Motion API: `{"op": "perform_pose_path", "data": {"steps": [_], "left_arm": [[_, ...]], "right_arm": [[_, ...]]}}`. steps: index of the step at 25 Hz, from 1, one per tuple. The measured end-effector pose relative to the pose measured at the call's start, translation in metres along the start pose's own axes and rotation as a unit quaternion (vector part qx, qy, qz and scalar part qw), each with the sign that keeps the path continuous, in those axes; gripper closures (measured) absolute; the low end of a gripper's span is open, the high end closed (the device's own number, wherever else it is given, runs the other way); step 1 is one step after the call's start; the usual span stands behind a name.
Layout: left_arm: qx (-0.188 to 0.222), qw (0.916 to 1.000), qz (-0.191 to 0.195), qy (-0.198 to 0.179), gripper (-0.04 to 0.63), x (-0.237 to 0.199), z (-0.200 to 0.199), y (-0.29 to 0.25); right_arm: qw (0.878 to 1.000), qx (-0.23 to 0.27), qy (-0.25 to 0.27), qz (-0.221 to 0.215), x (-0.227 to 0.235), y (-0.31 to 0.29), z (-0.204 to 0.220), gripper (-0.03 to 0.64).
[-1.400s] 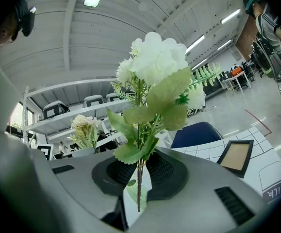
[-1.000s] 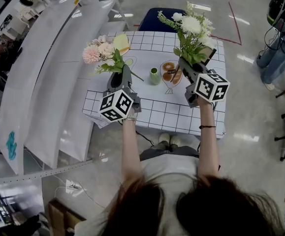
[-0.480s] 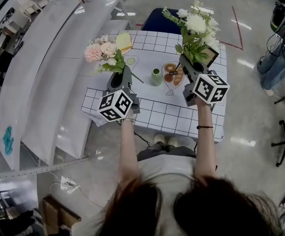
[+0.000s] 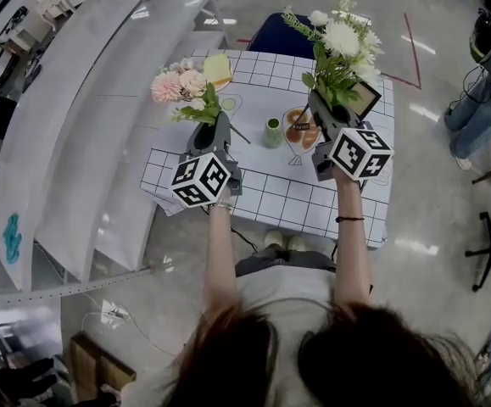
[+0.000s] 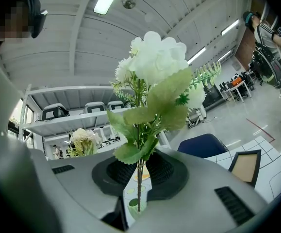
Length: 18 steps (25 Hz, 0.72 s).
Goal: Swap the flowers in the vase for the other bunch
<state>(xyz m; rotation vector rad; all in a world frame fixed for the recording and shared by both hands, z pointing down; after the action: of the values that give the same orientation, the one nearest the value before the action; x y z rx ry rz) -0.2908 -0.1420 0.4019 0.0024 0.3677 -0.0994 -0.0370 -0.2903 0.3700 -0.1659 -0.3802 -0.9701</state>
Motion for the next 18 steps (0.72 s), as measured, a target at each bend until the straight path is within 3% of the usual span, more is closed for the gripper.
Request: {"op": "perform_pose_path", "data": {"steps": [18], "left_arm": [[-0.021,0.9997,0.01,0.005,0.52,-0.008,0.006,-0.004]], "right_arm": [[1.0,0.018,0.014,-0.02,-0.016,-0.022,0.01,0.563]]}}
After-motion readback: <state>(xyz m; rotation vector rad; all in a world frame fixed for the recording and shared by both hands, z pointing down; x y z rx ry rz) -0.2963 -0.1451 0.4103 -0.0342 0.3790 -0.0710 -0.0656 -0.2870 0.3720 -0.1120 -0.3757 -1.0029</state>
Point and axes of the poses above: the fingertips, and each gripper's own axes: y backward along the fingers, x to its right, z out of its underside, the point moved 9 cm from there along y, backward along the fingers
